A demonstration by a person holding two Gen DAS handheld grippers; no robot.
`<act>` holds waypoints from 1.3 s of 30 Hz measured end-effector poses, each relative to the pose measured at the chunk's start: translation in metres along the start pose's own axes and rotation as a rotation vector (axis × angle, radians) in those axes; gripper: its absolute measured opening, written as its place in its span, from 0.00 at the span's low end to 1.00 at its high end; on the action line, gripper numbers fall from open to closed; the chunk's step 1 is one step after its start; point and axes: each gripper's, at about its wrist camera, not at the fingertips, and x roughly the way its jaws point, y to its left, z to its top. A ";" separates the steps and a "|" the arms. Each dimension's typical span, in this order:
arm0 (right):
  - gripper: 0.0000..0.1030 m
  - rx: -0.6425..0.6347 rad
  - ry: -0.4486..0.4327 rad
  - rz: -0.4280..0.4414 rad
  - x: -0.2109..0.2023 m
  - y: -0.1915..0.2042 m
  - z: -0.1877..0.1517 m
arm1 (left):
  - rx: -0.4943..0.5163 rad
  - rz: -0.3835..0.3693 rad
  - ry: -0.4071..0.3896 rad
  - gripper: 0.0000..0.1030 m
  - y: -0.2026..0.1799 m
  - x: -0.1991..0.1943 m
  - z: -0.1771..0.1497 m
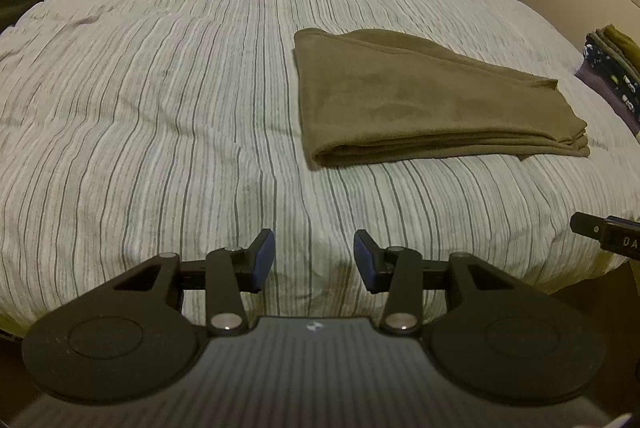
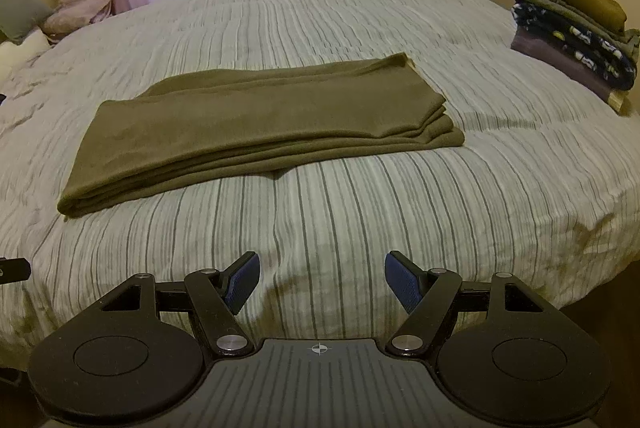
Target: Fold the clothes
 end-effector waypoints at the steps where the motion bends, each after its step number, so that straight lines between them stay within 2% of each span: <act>1: 0.71 0.001 -0.005 0.002 0.000 -0.001 0.001 | -0.002 -0.007 -0.009 0.38 0.001 -0.001 0.000; 7: 0.71 0.001 -0.035 0.012 -0.002 -0.003 0.009 | -0.005 -0.013 -0.024 0.38 0.004 -0.002 0.005; 15: 0.71 -0.026 -0.029 0.018 0.006 -0.001 0.010 | -0.026 -0.016 -0.040 0.38 0.016 -0.001 0.008; 20: 0.71 -0.081 -0.083 0.051 0.007 0.010 0.014 | -0.049 -0.040 -0.069 0.38 0.028 -0.003 0.011; 23: 0.71 -0.181 -0.124 0.058 0.010 0.027 0.012 | -0.070 -0.045 -0.071 0.38 0.038 -0.001 0.012; 30: 0.71 -0.529 -0.174 -0.007 0.035 0.080 -0.009 | -0.124 -0.028 -0.051 0.38 0.064 0.006 0.008; 39: 0.71 -0.799 -0.284 0.000 0.061 0.133 -0.017 | -0.157 -0.083 -0.069 0.38 0.084 0.012 0.015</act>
